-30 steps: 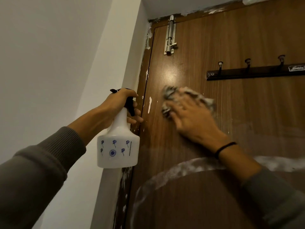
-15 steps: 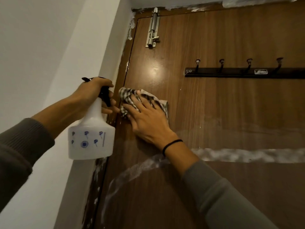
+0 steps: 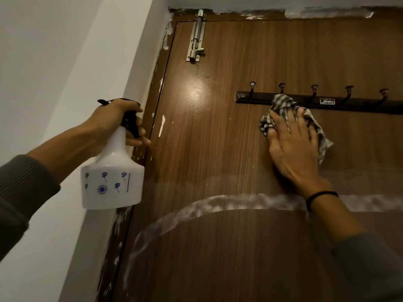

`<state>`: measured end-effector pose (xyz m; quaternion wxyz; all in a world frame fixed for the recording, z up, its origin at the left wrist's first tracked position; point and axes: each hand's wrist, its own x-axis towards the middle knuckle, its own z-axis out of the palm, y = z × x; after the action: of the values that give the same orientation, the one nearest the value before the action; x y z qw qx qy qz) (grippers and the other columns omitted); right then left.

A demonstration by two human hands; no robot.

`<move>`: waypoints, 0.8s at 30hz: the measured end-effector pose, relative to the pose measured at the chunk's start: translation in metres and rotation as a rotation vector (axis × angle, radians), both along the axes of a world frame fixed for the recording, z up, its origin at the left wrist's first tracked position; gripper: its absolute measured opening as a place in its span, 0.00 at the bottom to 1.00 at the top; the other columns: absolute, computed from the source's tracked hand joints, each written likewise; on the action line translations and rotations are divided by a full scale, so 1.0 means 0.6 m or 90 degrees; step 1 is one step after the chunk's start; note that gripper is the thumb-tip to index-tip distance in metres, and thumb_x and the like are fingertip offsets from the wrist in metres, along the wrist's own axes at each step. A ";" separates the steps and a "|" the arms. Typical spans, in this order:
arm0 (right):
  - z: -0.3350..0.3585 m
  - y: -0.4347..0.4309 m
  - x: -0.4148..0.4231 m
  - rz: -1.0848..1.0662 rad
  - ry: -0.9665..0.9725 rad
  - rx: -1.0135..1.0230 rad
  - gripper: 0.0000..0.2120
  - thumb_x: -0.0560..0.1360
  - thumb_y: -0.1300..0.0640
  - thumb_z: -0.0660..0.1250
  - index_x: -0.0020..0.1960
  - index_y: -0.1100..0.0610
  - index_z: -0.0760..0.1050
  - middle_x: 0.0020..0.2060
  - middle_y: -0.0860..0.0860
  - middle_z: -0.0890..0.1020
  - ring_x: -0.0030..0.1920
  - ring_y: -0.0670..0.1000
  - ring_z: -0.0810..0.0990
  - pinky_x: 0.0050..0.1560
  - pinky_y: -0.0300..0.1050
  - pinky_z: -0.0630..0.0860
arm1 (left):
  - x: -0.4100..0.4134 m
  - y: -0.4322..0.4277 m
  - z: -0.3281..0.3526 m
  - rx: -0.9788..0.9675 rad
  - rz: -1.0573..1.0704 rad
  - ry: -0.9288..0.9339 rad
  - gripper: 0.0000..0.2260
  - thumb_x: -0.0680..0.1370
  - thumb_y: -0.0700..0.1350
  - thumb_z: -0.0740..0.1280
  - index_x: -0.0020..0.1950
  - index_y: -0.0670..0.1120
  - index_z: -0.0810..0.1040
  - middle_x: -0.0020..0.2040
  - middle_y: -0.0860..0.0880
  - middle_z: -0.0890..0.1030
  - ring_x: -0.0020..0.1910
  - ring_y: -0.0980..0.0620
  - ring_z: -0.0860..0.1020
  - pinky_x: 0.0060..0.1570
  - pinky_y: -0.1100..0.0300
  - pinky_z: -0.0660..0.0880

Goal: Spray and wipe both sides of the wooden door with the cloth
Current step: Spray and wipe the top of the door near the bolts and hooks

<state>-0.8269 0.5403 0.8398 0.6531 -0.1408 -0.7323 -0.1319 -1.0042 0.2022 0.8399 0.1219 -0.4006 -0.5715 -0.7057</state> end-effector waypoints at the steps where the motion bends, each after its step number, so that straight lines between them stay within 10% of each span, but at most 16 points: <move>1: 0.000 -0.014 -0.014 0.002 0.005 -0.010 0.25 0.84 0.45 0.47 0.81 0.43 0.57 0.82 0.50 0.53 0.82 0.50 0.43 0.79 0.60 0.43 | 0.000 -0.002 0.001 0.002 -0.005 -0.001 0.14 0.81 0.49 0.63 0.40 0.42 0.76 0.34 0.43 0.82 0.37 0.40 0.86 0.38 0.53 0.84; 14: -0.002 -0.144 -0.125 0.020 -0.269 0.253 0.24 0.86 0.46 0.50 0.81 0.44 0.56 0.82 0.48 0.52 0.82 0.50 0.45 0.80 0.56 0.45 | 0.035 0.021 -0.006 -0.067 0.061 -0.013 0.15 0.82 0.49 0.63 0.40 0.42 0.76 0.34 0.42 0.82 0.35 0.40 0.83 0.34 0.55 0.82; 24: 0.020 0.120 0.122 0.027 -0.091 0.119 0.24 0.83 0.47 0.49 0.77 0.46 0.66 0.79 0.53 0.63 0.81 0.52 0.54 0.78 0.57 0.53 | 0.113 0.117 -0.003 -0.049 -0.002 0.060 0.12 0.80 0.46 0.65 0.39 0.42 0.75 0.36 0.40 0.81 0.36 0.40 0.83 0.36 0.54 0.79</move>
<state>-0.7534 0.6123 0.8516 0.6119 -0.0541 -0.7646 -0.1953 -0.9363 0.2724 0.8379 0.1318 -0.4384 -0.5916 -0.6637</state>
